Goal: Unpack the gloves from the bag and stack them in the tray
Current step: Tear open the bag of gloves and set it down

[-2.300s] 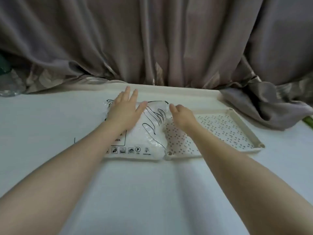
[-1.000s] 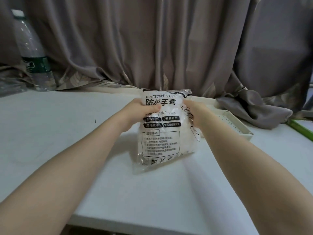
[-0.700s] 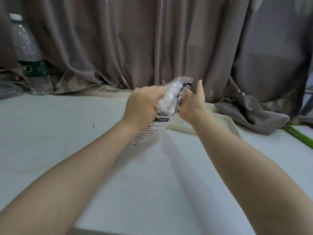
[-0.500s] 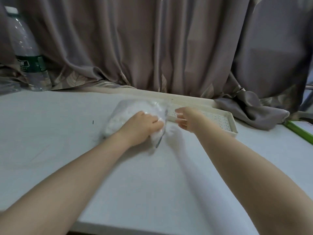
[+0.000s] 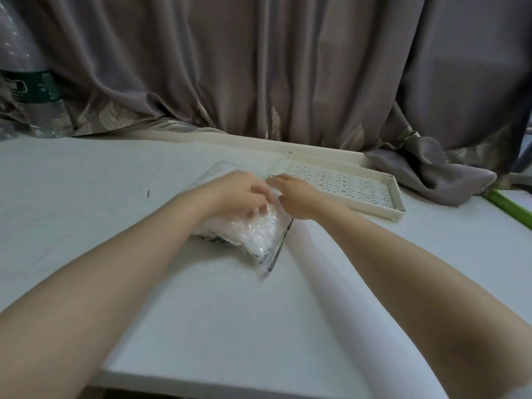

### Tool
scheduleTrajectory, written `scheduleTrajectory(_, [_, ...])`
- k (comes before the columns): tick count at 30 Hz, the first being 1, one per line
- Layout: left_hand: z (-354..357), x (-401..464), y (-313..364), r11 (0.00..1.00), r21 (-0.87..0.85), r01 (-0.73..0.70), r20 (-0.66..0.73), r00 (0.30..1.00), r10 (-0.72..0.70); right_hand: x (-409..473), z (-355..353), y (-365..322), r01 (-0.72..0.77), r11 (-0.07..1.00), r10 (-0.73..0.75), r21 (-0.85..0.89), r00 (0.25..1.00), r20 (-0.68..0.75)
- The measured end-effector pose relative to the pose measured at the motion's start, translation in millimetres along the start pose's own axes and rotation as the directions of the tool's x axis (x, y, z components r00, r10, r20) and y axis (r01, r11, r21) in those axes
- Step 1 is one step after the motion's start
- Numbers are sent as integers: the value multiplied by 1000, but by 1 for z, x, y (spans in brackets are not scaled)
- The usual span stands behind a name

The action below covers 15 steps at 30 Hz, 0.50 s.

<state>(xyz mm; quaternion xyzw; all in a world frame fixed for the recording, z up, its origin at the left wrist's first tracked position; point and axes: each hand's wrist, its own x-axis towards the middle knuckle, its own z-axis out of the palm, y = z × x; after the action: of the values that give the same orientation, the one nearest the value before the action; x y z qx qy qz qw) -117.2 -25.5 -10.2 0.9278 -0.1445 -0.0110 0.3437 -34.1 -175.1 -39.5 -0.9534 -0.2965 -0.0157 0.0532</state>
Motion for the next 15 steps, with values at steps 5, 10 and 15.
scheduleTrajectory(5, [10, 60, -14, 960, 279, 0, -25, 1000, 7, 4, 0, 6, -44, 995, 40, -92, 998, -44])
scheduleTrajectory(10, [29, 59, -24, 866, 496, 56, 12, 997, -71, -9, -9, 29, -27, 1000, 27, -8, 999, -25])
scheduleTrajectory(15, [36, 56, -31, 786, 619, 6, 25, 999, -27, -33, -12, 32, 89, 987, -66, -131, 983, 171])
